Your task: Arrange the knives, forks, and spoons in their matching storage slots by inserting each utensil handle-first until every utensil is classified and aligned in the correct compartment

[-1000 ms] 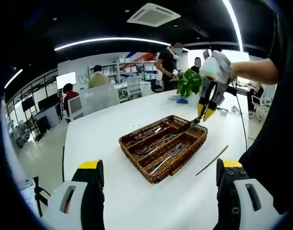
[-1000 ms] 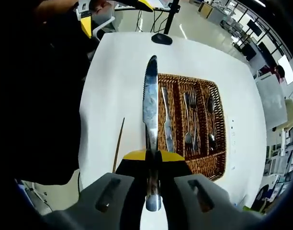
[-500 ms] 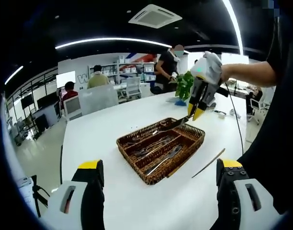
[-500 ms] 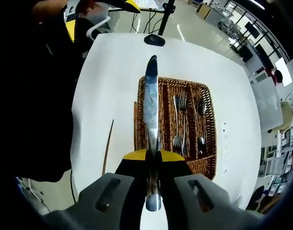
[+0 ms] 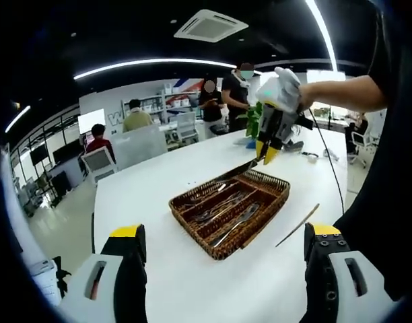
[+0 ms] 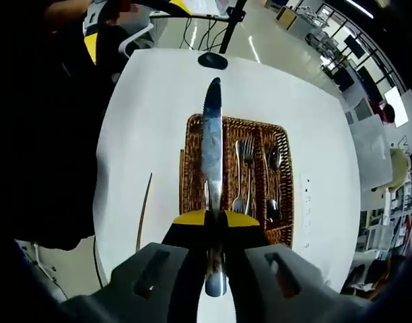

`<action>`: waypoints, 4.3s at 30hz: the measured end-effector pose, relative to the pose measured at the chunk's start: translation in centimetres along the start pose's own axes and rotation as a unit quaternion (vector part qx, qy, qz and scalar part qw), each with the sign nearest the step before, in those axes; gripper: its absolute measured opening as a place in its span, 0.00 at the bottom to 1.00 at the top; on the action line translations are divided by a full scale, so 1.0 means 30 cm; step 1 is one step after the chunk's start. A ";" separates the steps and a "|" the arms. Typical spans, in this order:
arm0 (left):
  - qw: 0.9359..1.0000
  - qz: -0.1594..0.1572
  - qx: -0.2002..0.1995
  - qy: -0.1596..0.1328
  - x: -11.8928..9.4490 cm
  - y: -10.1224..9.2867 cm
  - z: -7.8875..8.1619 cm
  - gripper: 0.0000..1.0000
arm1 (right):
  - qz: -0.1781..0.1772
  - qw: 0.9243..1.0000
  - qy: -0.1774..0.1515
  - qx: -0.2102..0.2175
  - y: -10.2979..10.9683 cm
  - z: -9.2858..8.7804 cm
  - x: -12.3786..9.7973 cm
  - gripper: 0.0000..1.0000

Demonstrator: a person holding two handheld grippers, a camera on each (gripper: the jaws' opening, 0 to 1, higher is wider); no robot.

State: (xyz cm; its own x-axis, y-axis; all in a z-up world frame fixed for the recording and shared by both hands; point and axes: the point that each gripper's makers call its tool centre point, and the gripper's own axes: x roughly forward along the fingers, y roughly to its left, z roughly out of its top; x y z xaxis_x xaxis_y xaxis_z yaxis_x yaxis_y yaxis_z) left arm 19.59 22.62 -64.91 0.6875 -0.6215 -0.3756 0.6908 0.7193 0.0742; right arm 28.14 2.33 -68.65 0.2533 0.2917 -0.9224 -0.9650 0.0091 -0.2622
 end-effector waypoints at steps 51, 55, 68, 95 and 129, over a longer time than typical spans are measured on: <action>1.000 -0.021 -0.004 -0.022 -0.013 0.098 -0.076 1.00 | -0.030 0.999 -0.017 0.027 -0.034 0.013 0.119 0.05; 1.000 -0.019 -0.004 -0.018 -0.021 0.097 -0.084 1.00 | -0.034 0.999 -0.013 0.024 -0.028 0.006 0.157 0.05; 1.000 -0.008 -0.007 -0.011 -0.054 0.120 -0.107 1.00 | -0.028 0.999 -0.004 0.025 0.003 -0.034 0.320 0.05; 0.999 0.018 -0.024 0.019 -0.073 0.160 -0.140 0.99 | 0.087 0.996 0.011 0.006 0.101 -0.091 0.562 0.05; 1.000 -0.012 -0.015 0.002 -0.016 0.144 -0.078 0.99 | -0.012 0.989 -0.099 0.107 -0.019 -0.005 0.361 0.60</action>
State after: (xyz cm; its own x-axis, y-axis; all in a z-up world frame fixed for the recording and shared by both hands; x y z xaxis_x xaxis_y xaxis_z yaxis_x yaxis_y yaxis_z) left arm 21.73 26.75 -66.58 0.6700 -0.6379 -0.3799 0.7002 0.7130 0.0377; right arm 31.44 5.34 -78.55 0.2788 0.4704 -0.8373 -0.9565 0.2139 -0.1983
